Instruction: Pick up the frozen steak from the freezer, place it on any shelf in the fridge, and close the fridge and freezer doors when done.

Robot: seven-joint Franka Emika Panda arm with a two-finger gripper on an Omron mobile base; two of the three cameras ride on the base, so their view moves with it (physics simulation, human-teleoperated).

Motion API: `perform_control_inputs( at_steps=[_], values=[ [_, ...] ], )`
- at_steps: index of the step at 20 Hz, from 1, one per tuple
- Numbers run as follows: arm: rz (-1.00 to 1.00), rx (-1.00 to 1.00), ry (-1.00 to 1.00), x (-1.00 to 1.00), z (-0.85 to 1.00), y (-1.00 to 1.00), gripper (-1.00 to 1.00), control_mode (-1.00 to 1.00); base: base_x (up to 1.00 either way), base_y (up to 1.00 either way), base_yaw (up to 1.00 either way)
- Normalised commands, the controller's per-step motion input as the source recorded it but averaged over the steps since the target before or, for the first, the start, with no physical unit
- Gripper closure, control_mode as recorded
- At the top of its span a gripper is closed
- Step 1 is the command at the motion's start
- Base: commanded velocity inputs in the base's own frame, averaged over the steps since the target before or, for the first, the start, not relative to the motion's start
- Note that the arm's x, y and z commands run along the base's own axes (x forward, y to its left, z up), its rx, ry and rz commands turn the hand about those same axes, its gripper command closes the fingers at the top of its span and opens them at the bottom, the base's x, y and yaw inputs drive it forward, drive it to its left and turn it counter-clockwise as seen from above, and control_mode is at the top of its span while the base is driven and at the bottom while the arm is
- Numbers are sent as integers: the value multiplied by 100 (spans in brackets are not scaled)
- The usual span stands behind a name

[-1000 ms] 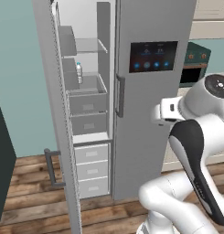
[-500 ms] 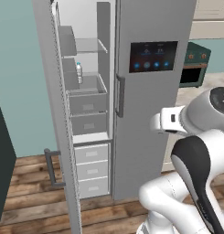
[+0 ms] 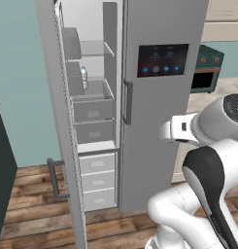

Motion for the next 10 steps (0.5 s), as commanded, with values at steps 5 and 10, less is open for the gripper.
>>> perform_control_inputs(
  at_steps=[5,10],
  values=[
    [0,0,0,0,0,0,-100,-100,0,0,0],
    [0,0,0,-3,0,0,-100,-100,0,0,0]
  ],
)
